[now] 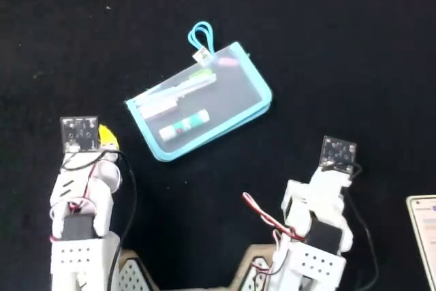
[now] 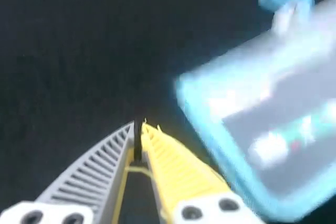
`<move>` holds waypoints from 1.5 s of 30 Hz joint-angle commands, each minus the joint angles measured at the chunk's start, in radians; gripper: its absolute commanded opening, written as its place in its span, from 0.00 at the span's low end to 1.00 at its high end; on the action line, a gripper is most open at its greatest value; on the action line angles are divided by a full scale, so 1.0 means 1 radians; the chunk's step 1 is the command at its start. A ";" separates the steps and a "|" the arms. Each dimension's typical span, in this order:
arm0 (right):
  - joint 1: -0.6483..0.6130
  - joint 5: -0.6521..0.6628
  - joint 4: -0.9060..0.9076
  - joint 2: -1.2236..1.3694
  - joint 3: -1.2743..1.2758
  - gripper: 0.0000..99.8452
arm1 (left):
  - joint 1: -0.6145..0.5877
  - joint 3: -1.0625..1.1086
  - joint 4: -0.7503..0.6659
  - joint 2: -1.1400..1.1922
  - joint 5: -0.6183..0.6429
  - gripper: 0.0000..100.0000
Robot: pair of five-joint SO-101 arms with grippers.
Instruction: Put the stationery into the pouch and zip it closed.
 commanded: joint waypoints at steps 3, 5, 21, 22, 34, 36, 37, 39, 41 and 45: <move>0.018 0.006 0.009 -0.081 -0.002 0.01 | 0.002 0.025 0.117 -0.153 -0.012 0.03; 0.018 0.006 0.009 -0.081 -0.002 0.01 | 0.002 0.025 0.121 -0.158 -0.017 0.03; 0.018 0.006 0.009 -0.081 -0.002 0.01 | -0.226 0.025 0.282 -0.155 -0.014 0.03; 0.018 0.006 0.009 -0.081 -0.002 0.01 | -0.226 0.025 0.338 -0.155 -0.014 0.03; 0.018 0.006 0.009 -0.081 -0.002 0.01 | -0.157 0.024 0.704 -0.155 -0.012 0.03; 0.018 0.006 0.009 -0.081 -0.002 0.01 | -0.127 0.024 0.732 -0.155 -0.012 0.03; 0.018 0.006 0.009 -0.081 -0.002 0.01 | -0.120 0.024 0.726 -0.152 -0.012 0.03; 0.018 0.006 0.009 -0.081 -0.002 0.01 | -0.117 0.024 0.726 -0.152 -0.014 0.03; 0.018 0.006 0.009 -0.081 -0.002 0.01 | -0.117 0.024 0.726 -0.152 -0.018 0.03; 0.018 0.006 0.009 -0.081 -0.002 0.01 | -0.117 0.024 0.726 -0.152 -0.015 0.03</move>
